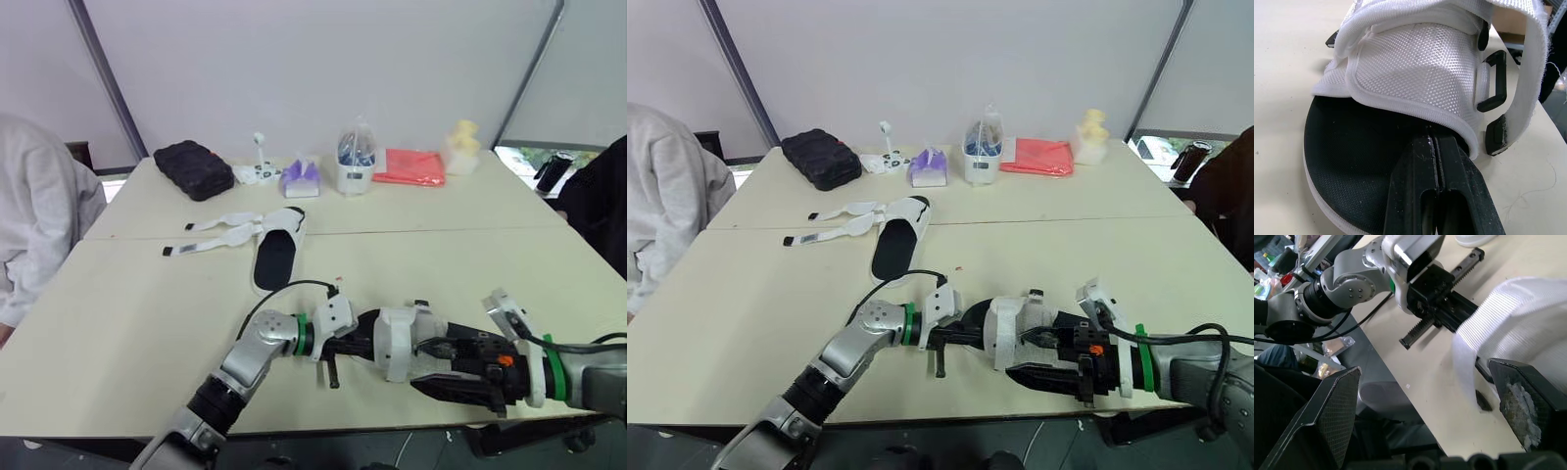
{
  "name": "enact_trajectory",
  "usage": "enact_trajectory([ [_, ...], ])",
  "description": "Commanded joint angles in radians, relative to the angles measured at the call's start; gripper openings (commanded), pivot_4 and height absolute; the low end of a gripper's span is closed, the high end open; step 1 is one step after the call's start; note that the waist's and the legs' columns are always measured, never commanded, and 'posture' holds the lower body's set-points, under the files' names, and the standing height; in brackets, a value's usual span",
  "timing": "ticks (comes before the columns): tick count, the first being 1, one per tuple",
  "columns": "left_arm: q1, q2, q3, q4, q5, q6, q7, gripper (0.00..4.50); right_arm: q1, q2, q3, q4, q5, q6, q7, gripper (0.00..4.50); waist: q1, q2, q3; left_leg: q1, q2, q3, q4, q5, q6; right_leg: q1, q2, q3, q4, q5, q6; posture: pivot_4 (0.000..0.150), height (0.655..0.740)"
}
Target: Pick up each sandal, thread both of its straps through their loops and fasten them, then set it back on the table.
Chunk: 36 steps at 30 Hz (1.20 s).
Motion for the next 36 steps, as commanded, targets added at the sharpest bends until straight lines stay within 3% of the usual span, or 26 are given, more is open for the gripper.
enact_trajectory([
  [1, 0.016, 0.011, -0.024, 0.045, 0.041, 0.024, 0.017, 0.0, -0.009, 0.006, -0.018, -0.026, 0.025, 0.005, -0.008, 4.47, 0.0, 0.0, 0.0, 0.0, 0.0, 0.0, 0.0, 0.0, 0.0, 0.0, 0.0, 0.0, 0.0, 0.0, 0.0, 0.15, 0.74],
  [6, 0.016, 0.011, -0.024, 0.045, 0.041, 0.024, 0.017, 0.0, -0.009, 0.005, -0.019, -0.026, 0.028, 0.007, -0.012, 4.47, 0.0, 0.0, 0.0, 0.0, 0.0, 0.0, 0.0, 0.0, 0.0, 0.0, 0.0, 0.0, 0.0, 0.0, 0.0, 0.15, 0.74],
  [7, 0.015, 0.009, -0.025, 0.046, 0.042, 0.024, 0.019, 0.0, -0.025, 0.047, 0.042, -0.011, -0.002, -0.007, -0.033, 4.24, 0.0, 0.0, 0.0, -0.001, 0.0, 0.0, 0.0, 0.0, 0.0, 0.0, 0.0, 0.0, 0.0, 0.0, 0.0, 0.15, 0.74],
  [9, 0.014, 0.006, -0.025, 0.047, 0.043, 0.026, 0.023, 0.0, -0.052, 0.109, 0.127, 0.017, -0.058, -0.03, -0.072, 3.59, -0.001, -0.005, -0.001, 0.0, 0.001, 0.0, 0.0, 0.0, 0.0, 0.0, 0.001, 0.0, 0.0, 0.0, 0.0, 0.15, 0.74],
  [15, 0.019, 0.01, -0.022, 0.041, 0.042, 0.031, 0.025, 0.0, -0.066, 0.135, 0.125, 0.039, -0.078, -0.03, -0.077, 0.55, 0.001, -0.003, -0.001, -0.003, -0.001, 0.0, 0.001, 0.0, 0.0, -0.002, 0.0, 0.0, 0.0, 0.0, 0.0, 0.15, 0.74],
  [32, 0.013, 0.003, -0.025, 0.058, 0.042, 0.022, 0.021, 0.0, -0.098, 0.163, 0.132, 0.042, -0.018, 0.033, -0.114, 0.55, 0.001, -0.003, -0.001, -0.003, -0.001, -0.001, 0.001, 0.0, 0.0, -0.002, 0.0, 0.0, 0.0, 0.0, 0.0, 0.15, 0.74],
  [34, 0.013, 0.002, -0.025, 0.059, 0.043, 0.021, 0.023, 0.0, -0.1, 0.172, 0.145, 0.051, -0.033, 0.028, -0.122, 0.01, 0.001, -0.003, -0.001, -0.003, -0.001, -0.001, 0.001, 0.0, 0.0, -0.002, 0.0, 0.0, 0.0, 0.0, 0.0, 0.15, 0.74],
  [36, 0.015, 0.002, -0.024, 0.057, 0.042, 0.024, 0.025, 0.0, -0.101, 0.181, 0.145, 0.056, -0.032, 0.024, -0.122, 0.01, 0.001, -0.003, -0.001, -0.003, -0.001, -0.001, 0.001, 0.0, 0.0, -0.002, 0.0, 0.0, 0.0, 0.0, 0.0, 0.15, 0.74],
])
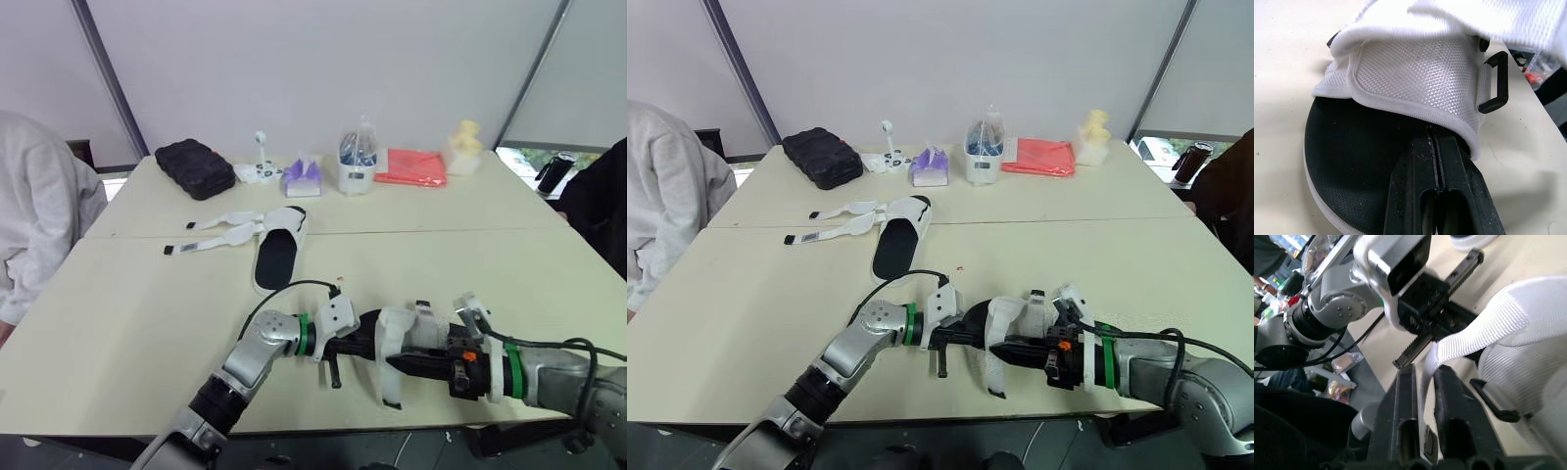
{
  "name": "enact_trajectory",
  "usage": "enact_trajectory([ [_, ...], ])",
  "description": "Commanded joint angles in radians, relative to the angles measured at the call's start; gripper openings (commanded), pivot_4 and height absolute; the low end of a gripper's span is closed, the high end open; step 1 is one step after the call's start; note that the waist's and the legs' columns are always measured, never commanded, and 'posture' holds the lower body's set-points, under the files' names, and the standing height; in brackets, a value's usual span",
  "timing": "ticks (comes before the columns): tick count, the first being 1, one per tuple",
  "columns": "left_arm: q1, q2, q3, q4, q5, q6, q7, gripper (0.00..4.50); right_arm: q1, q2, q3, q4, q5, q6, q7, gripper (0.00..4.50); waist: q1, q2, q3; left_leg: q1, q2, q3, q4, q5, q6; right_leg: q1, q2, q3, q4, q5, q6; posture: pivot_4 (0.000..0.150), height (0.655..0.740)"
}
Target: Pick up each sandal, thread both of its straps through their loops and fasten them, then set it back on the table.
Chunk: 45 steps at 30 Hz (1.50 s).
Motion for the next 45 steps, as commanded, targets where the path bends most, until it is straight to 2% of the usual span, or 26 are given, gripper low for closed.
enact_trajectory([
  [1, 0.019, 0.009, -0.022, 0.05, 0.039, 0.027, 0.018, 0.0, -0.013, 0.018, -0.013, -0.002, 0.014, -0.009, -0.004, 0.01, 0.0, 0.0, 0.0, 0.0, 0.0, 0.0, 0.0, 0.0, 0.0, 0.0, 0.0, 0.0, 0.0, 0.0, 0.0, 0.15, 0.74],
  [11, 0.015, 0.006, -0.019, 0.057, 0.037, 0.029, 0.017, 0.0, -0.162, 0.048, -0.136, 0.113, 0.252, 0.105, -0.099, 0.01, -0.002, 0.0, 0.0, 0.0, 0.0, 0.0, 0.0, 0.0, 0.0, 0.0, 0.0, 0.0, 0.0, 0.0, 0.0, 0.15, 0.74],
  [16, 0.01, 0.002, -0.017, 0.067, 0.037, 0.028, 0.019, 0.0, -0.208, 0.02, -0.157, 0.201, 0.284, 0.165, -0.111, 0.01, 0.0, 0.0, 0.0, 0.0, 0.0, 0.0, 0.0, 0.0, 0.0, 0.0, 0.0, 0.0, 0.0, 0.0, 0.0, 0.15, 0.74],
  [29, 0.008, 0.004, -0.016, 0.07, 0.038, 0.026, 0.017, 0.0, -0.267, -0.077, -0.112, 0.343, 0.158, 0.188, 0.034, 0.01, 0.0, 0.001, 0.0, -0.001, 0.0, 0.0, 0.0, 0.0, 0.0, 0.0, 0.0, 0.0, 0.0, 0.0, 0.0, 0.15, 0.74],
  [38, 0.009, 0.005, -0.014, 0.07, 0.039, 0.023, 0.019, 0.0, -0.289, -0.061, -0.035, 0.343, -0.01, 0.082, 0.099, 0.01, -0.001, 0.001, 0.0, -0.001, 0.0, 0.0, 0.0, 0.0, 0.0, 0.0, 0.0, 0.0, 0.0, 0.0, 0.0, 0.15, 0.74],
  [45, 0.009, 0.005, -0.014, 0.07, 0.04, 0.025, 0.022, 0.0, -0.357, -0.041, -0.086, 0.409, 0.038, 0.143, 0.116, 0.01, 0.001, 0.001, 0.0, -0.001, 0.0, 0.0, 0.0, 0.0, 0.0, 0.0, 0.0, 0.0, 0.0, 0.0, 0.0, 0.15, 0.74],
])
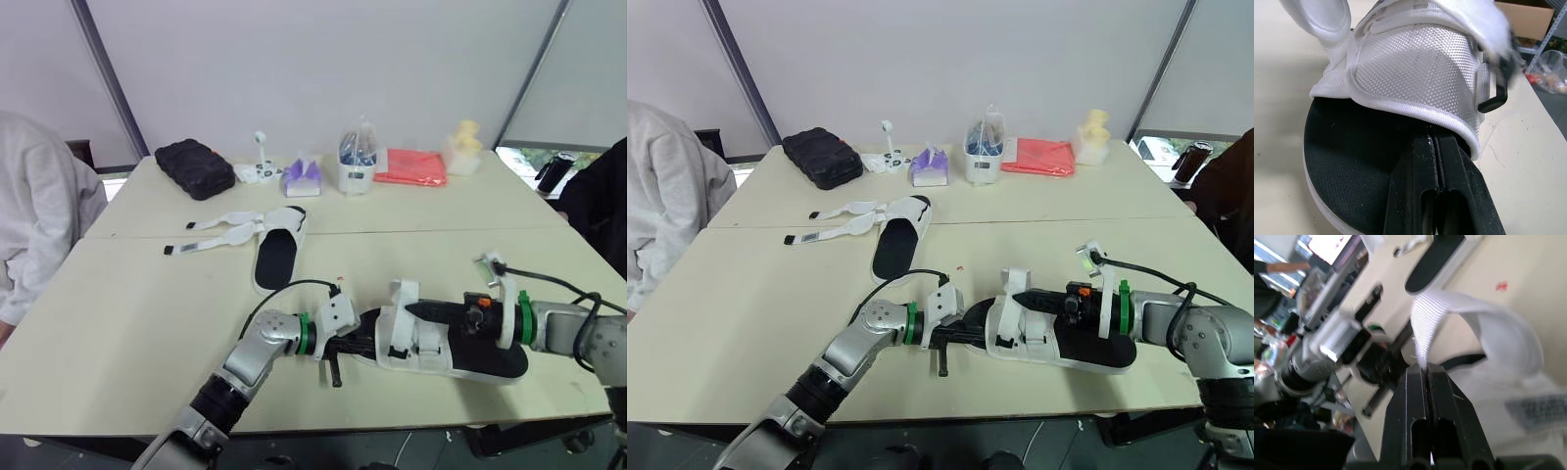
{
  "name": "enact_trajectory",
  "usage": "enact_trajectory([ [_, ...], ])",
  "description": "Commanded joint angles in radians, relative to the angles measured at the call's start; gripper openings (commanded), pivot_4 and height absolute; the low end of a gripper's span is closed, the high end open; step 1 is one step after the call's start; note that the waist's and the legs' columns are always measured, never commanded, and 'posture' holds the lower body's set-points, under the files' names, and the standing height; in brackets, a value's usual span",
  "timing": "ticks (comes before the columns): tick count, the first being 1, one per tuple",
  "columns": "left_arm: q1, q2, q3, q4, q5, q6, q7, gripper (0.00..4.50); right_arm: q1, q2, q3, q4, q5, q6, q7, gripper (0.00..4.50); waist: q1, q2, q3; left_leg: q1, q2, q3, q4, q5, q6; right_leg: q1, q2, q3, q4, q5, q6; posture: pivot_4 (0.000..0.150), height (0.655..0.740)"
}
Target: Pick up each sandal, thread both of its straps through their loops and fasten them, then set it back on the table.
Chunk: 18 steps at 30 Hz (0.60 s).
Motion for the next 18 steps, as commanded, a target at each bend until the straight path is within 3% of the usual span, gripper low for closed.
enact_trajectory([
  [1, 0.015, 0.011, -0.016, 0.059, 0.04, 0.026, 0.021, 0.0, -0.014, -0.004, -0.04, 0.01, 0.023, 0.018, 0.025, 0.01, 0.0, 0.0, 0.0, 0.0, 0.0, 0.0, 0.0, 0.0, 0.0, 0.0, 0.0, 0.0, 0.0, 0.0, 0.0, 0.15, 0.74],
  [18, 0.018, 0.011, -0.02, 0.062, 0.041, 0.03, 0.02, 0.0, -0.009, 0.014, -0.051, 0.015, 0.053, 0.127, 0.02, 0.01, 0.0, 0.0, 0.0, -0.001, 0.0, 0.0, 0.0, 0.0, 0.0, 0.0, 0.0, 0.0, 0.0, 0.0, 0.0, 0.15, 0.74],
])
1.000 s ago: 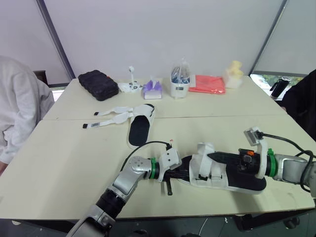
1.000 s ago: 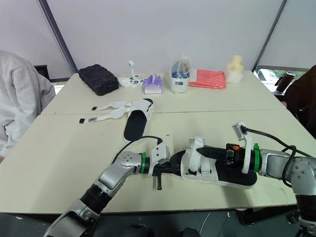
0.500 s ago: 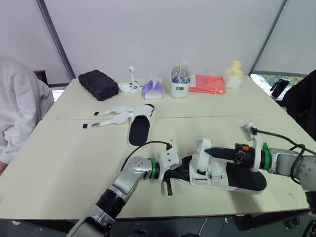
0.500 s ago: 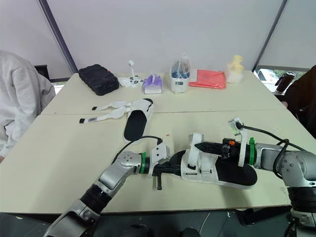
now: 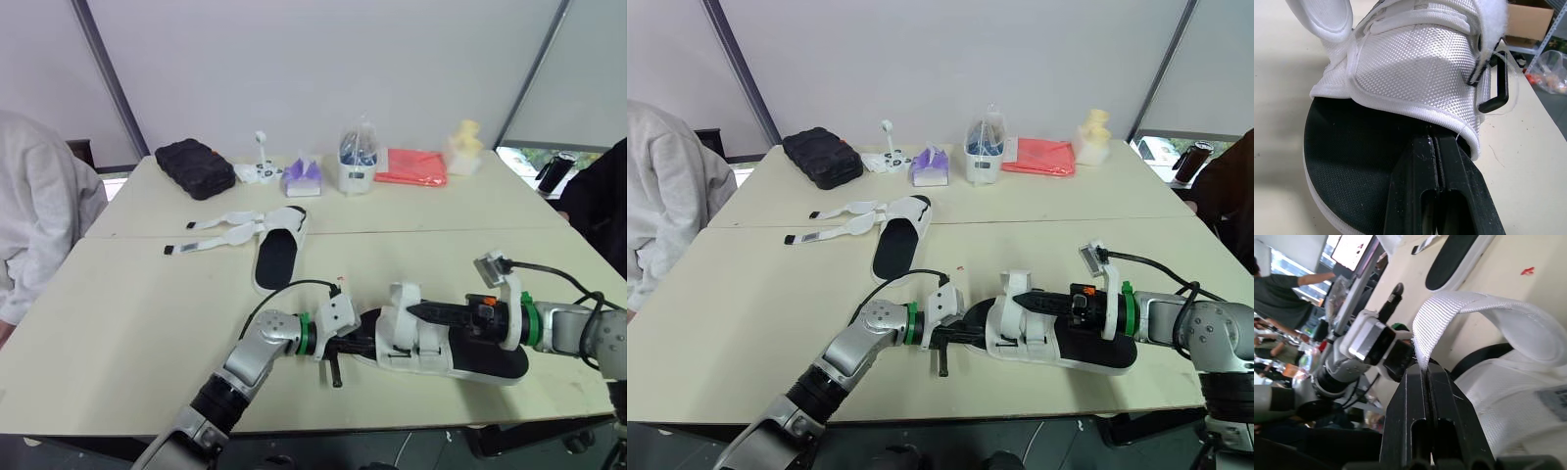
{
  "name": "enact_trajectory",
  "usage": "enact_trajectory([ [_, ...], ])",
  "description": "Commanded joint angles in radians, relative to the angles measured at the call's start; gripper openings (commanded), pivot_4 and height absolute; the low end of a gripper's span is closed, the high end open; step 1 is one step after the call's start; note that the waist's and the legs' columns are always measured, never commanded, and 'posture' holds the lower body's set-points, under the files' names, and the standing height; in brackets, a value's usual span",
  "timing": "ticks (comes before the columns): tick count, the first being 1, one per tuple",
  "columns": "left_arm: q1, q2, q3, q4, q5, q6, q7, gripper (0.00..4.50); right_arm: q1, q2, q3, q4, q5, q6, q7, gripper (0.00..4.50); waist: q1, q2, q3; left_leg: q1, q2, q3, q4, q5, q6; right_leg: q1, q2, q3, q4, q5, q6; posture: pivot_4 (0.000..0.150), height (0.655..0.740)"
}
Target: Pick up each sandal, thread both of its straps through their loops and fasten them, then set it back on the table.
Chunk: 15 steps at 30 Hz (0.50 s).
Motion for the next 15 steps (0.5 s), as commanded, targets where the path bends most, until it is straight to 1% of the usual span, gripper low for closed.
enact_trajectory([
  [1, 0.019, 0.012, -0.02, 0.061, 0.042, 0.03, 0.021, 0.0, -0.004, -0.006, -0.015, -0.016, -0.015, -0.014, 0.002, 0.01, 0.0, 0.0, 0.0, 0.0, 0.0, 0.0, 0.0, 0.0, 0.0, 0.0, 0.0, 0.0, 0.0, 0.0, 0.0, 0.15, 0.74],
  [6, 0.021, 0.012, -0.021, 0.059, 0.042, 0.032, 0.022, 0.0, 0.021, -0.011, 0.061, -0.049, -0.182, -0.176, 0.0, 0.01, -0.001, 0.0, 0.0, 0.0, 0.0, 0.0, 0.0, 0.0, 0.0, 0.0, 0.0, 0.0, 0.0, 0.0, 0.0, 0.15, 0.74],
  [8, 0.02, 0.012, -0.02, 0.06, 0.042, 0.033, 0.022, 0.0, 0.027, -0.006, 0.067, -0.065, -0.2, -0.211, 0.017, 0.01, 0.0, 0.0, 0.0, 0.0, 0.0, 0.0, 0.0, 0.0, 0.0, 0.0, 0.0, 0.0, 0.0, 0.0, 0.0, 0.15, 0.74],
  [11, 0.02, 0.012, -0.019, 0.06, 0.042, 0.033, 0.022, 0.0, 0.03, 0.006, 0.045, -0.084, -0.172, -0.202, 0.024, 0.78, -0.001, 0.0, 0.0, 0.0, 0.0, 0.0, 0.0, 0.0, 0.0, 0.0, 0.0, 0.0, 0.0, 0.0, 0.0, 0.15, 0.74],
  [12, 0.02, 0.012, -0.019, 0.061, 0.042, 0.033, 0.022, 0.0, 0.029, 0.01, 0.035, -0.086, -0.164, -0.195, 0.018, 1.36, -0.001, 0.0, 0.0, 0.0, 0.0, 0.0, 0.0, 0.0, 0.0, 0.0, 0.0, 0.0, 0.0, 0.0, 0.0, 0.15, 0.74],
  [14, 0.019, 0.011, -0.019, 0.064, 0.042, 0.032, 0.023, 0.0, 0.031, 0.011, 0.005, -0.094, -0.127, -0.165, 0.018, 2.2, 0.0, 0.0, 0.0, 0.0, 0.0, 0.0, 0.0, 0.0, 0.0, 0.0, 0.0, 0.0, 0.0, 0.0, 0.0, 0.15, 0.74],
  [15, 0.019, 0.011, -0.019, 0.065, 0.042, 0.032, 0.023, 0.0, 0.032, 0.01, -0.005, -0.098, -0.112, -0.153, 0.018, 2.78, 0.0, 0.0, 0.0, 0.0, 0.0, 0.0, 0.0, 0.0, 0.0, 0.0, 0.0, 0.0, 0.0, 0.0, 0.0, 0.15, 0.74],
])
